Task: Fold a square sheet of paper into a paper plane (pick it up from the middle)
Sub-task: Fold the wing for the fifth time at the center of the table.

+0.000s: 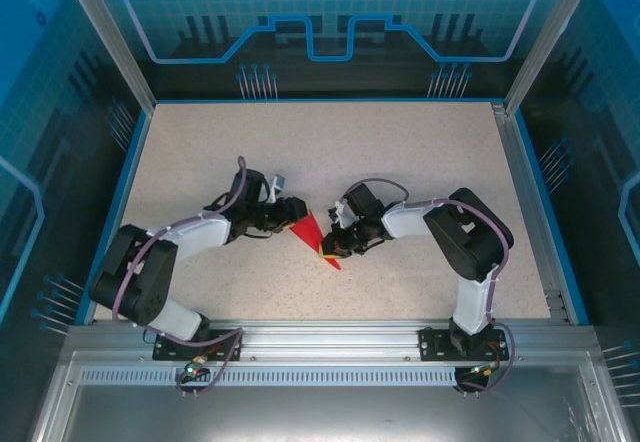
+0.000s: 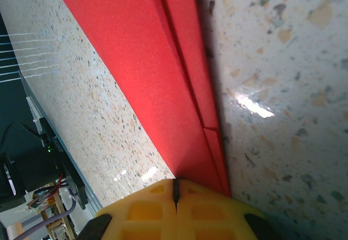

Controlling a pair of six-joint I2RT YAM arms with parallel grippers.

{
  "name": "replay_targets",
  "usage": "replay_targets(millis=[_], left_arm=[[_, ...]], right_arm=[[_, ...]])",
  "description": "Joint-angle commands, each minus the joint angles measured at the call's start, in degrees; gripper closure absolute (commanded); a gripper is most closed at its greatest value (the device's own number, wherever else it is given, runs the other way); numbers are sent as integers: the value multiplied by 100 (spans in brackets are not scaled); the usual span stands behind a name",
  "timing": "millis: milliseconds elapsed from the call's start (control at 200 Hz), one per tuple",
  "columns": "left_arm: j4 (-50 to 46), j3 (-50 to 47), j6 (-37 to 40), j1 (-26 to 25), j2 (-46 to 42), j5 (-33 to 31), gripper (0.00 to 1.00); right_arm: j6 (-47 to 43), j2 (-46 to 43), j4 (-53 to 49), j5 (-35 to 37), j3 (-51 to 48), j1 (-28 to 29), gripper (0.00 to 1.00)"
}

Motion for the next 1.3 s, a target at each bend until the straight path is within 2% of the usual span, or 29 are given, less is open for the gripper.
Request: replay_targets(millis=[0,135,310,600,770,910,1040,1175,1295], left_arm=[[387,140,-119,-56,480,122,51],[212,346,183,50,1007,-122,52],[422,257,156,595,1377,-44,52],[-270,450,723,1451,1261,107,52],[-546,573,714,1593,784,340,51],[-503,545,417,1500,136,514,51],[-583,587,363,956,-144,561,55],[-487,623,299,203,75,502,57],[88,475,-76,-110,492,539,59]], right_arm=[[-34,344,-883,399,-217,31,100],[-42,343,-892,418,-230,31,100],[-52,301,-935,434,-273,32,100],[-56,257,-1015,446,-245,32,100],[-10,230,-1016,426,-180,47,100],[102,235,-899,408,-175,56,100],[257,282,-757,391,-176,80,100],[326,271,-695,422,-179,82,100],[373,258,-657,431,-176,84,100]])
